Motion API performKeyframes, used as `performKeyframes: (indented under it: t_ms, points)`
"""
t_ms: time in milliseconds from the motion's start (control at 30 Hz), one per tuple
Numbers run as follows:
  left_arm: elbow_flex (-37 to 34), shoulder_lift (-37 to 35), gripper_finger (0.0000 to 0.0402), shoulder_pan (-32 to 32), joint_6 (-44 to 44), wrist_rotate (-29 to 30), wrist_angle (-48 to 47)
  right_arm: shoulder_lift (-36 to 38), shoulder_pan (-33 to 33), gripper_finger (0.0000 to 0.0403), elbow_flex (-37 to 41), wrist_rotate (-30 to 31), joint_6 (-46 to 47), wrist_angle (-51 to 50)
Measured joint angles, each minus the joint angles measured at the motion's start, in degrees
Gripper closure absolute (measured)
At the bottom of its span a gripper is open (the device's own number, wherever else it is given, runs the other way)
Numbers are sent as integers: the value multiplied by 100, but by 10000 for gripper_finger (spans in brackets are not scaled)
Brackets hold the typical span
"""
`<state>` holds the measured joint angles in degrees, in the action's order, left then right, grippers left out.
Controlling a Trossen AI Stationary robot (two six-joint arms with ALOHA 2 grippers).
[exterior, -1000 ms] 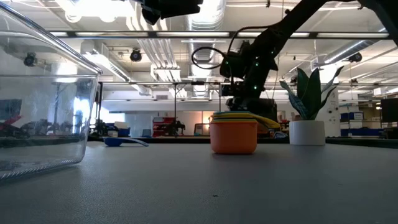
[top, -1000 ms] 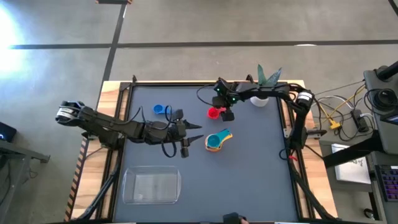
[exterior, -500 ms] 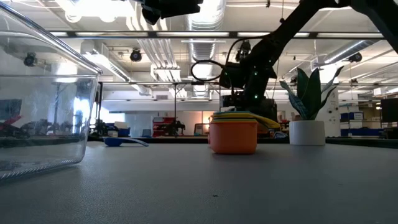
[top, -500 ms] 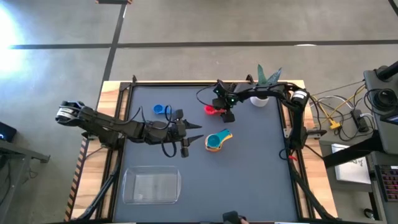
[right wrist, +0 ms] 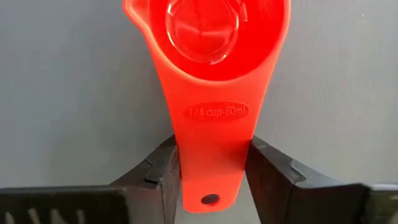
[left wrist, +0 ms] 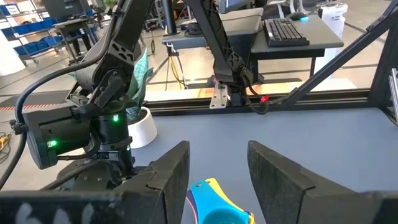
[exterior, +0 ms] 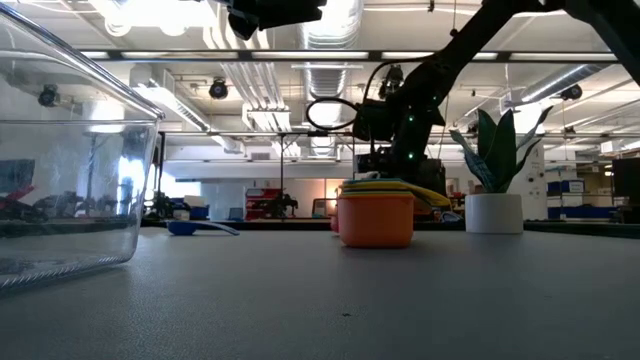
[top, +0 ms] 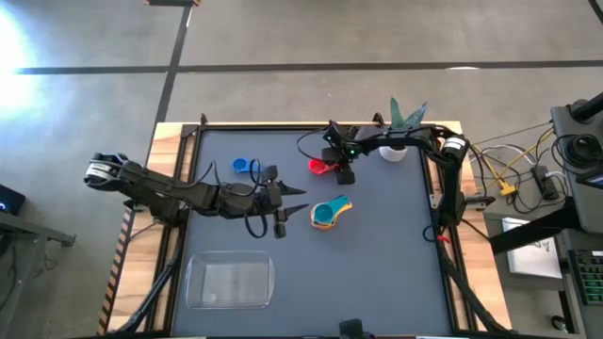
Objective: Nest measuring cups in basket
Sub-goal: Stack the red measuring cup on top of the light blue measuring cup
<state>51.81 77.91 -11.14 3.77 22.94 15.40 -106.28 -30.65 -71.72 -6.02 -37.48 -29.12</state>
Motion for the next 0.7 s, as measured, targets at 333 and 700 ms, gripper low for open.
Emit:
performKeyframes:
  t_ms: [333,700]
  points:
    - [0,0,257,0,0,2,-1,429,0,270,-7,-2,366,-110]
    - [0,-263,257,-32,-104,264,-470,1844,706,269,222,-42,978,-889]
